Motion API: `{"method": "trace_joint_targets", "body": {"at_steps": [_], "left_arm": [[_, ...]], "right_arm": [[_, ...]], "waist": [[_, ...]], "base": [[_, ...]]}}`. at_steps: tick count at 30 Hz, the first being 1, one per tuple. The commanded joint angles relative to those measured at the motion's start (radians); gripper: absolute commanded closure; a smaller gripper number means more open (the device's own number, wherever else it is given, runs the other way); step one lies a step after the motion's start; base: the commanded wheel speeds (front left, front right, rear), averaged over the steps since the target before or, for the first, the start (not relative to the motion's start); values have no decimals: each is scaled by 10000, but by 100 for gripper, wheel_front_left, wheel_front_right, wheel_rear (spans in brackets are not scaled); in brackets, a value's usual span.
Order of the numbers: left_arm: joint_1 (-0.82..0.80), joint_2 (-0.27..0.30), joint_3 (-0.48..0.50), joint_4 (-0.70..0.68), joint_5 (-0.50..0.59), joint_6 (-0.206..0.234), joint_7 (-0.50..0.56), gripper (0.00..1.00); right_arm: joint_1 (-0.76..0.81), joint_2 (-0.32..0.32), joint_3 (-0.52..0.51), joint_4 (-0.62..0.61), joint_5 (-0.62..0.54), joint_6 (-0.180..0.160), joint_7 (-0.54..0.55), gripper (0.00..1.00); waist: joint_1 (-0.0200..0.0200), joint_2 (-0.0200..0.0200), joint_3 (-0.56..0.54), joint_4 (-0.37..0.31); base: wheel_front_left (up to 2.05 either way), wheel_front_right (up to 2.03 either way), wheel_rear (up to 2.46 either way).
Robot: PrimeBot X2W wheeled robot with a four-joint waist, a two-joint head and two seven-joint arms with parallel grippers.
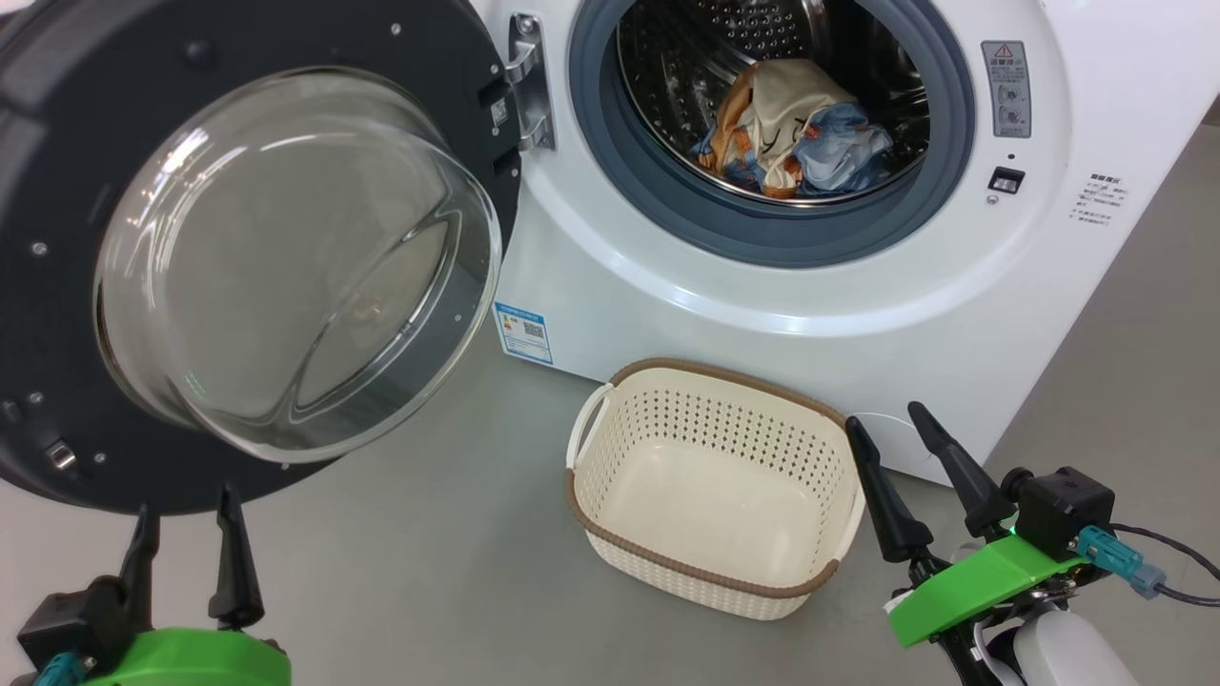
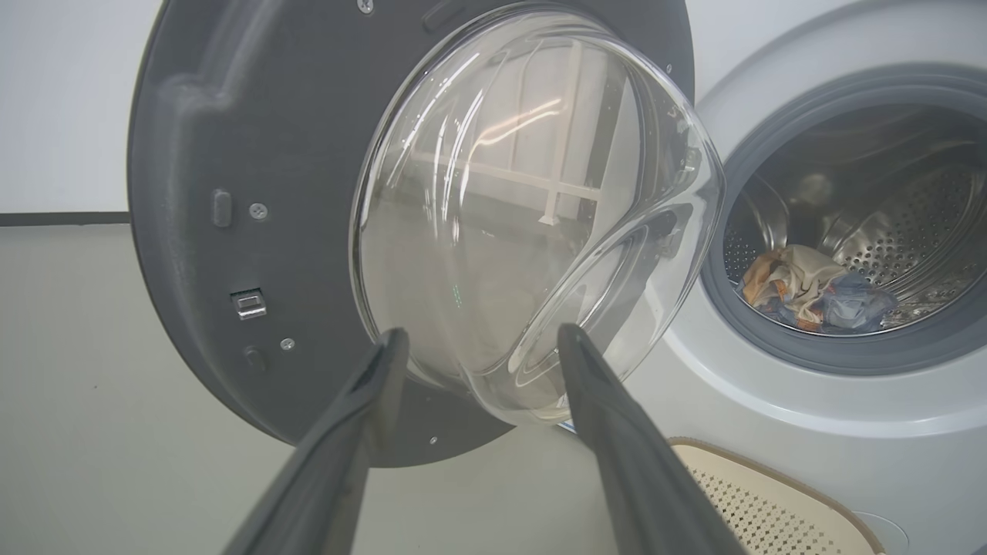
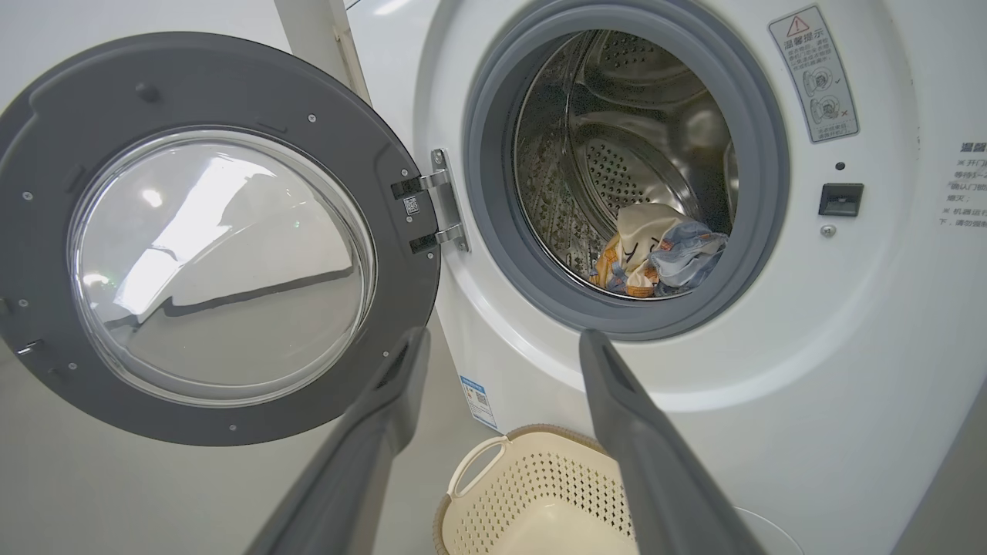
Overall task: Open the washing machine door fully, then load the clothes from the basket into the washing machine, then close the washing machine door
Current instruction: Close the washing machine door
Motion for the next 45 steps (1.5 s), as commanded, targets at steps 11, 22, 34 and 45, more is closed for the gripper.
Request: {"method": "trace_joint_targets", "body": {"at_steps": [11,22,34,45], "left_arm": [[-214,147,399,-274,160,-15,-63,0],[-259,281,366,-573,212,-73,-63,100],[-2193,1736,1288,-2306,-1711,-303,1158,100],[-4755,3066,3307,-793,-5378,-280,3205,100]], "right_arm": [[90,22,168,-240,89,25,-48,0],[176,45,126,-288,118,25,-48,0],[146,-68,151,-285,78,25,-48,0],[-84,-278,413,-164,55,25,-48,0]], "waist": [[0,0,-90,9],[0,0,-185,68],[0,0,-70,145],[0,0,283,-321]], "base": [[0,0,0],[0,0,0],[0,0,0],[0,0,0]]}}
